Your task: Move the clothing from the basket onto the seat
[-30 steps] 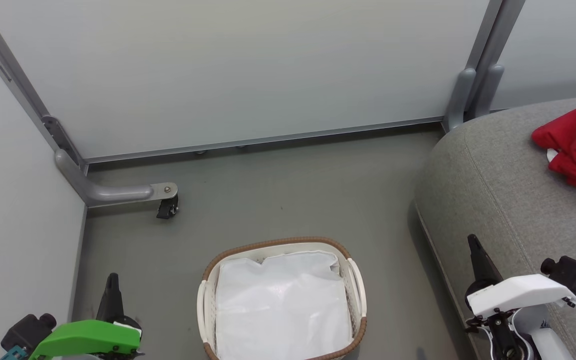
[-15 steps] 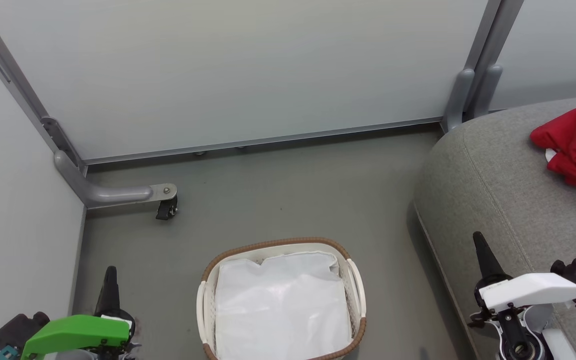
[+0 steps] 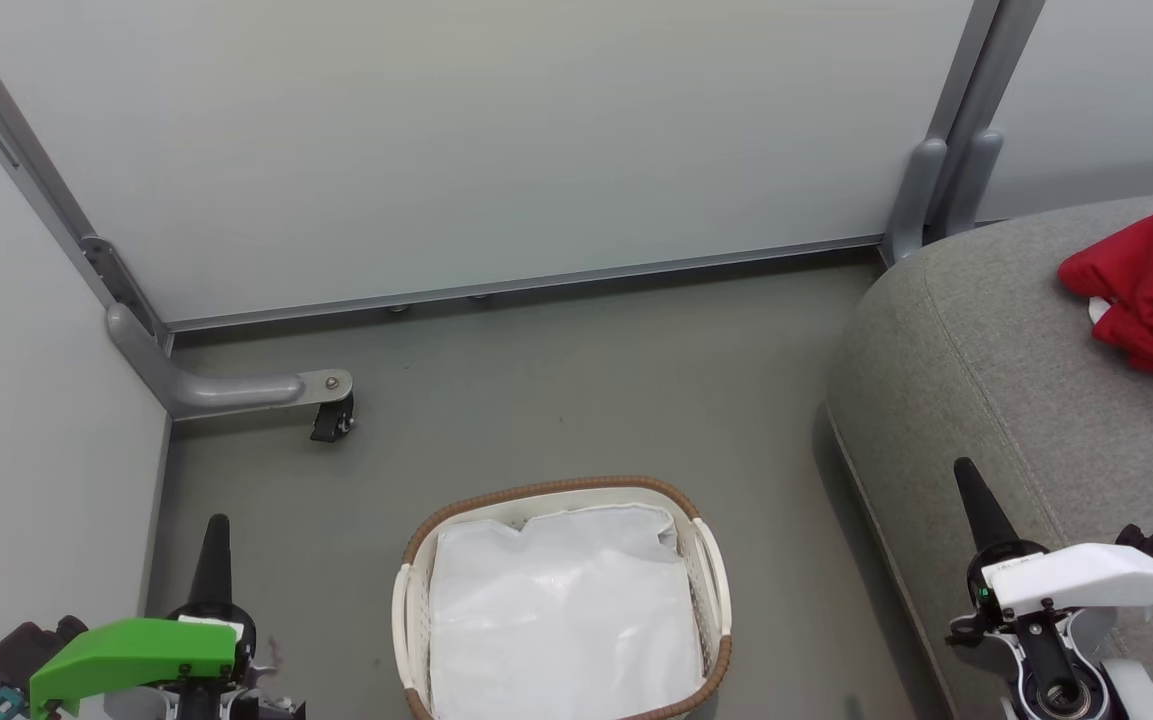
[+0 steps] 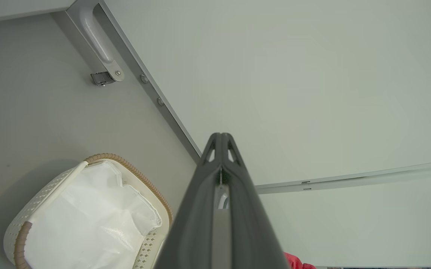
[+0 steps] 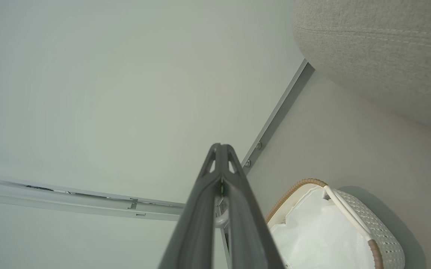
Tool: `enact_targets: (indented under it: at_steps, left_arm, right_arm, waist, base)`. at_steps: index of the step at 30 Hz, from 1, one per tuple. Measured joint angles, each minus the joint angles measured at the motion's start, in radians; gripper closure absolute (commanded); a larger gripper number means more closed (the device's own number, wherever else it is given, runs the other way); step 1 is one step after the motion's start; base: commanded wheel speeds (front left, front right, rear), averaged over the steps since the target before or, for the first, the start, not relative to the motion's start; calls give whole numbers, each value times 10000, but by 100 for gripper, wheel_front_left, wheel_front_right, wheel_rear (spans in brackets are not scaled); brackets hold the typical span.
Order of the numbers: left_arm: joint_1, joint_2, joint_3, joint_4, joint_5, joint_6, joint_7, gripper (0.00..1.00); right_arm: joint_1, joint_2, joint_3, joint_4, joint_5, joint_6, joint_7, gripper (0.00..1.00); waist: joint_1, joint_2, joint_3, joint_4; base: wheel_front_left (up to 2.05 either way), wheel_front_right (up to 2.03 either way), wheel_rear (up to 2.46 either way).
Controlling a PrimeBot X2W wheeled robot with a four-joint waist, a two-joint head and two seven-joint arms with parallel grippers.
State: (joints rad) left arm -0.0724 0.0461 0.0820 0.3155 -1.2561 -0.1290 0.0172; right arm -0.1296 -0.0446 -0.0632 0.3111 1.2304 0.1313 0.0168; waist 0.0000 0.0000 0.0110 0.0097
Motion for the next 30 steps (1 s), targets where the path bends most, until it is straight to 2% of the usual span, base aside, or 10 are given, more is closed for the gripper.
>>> enact_targets:
  at_steps: [30]
  left_arm:
    - [-209, 6, 196, -474, -2336, 0, 646, 100]
  right_arm:
    - [111, -15, -330, -430, 2500, -4, 625, 100]
  waist:
    - [0, 0, -49, -60]
  base:
    - [0, 0, 0]
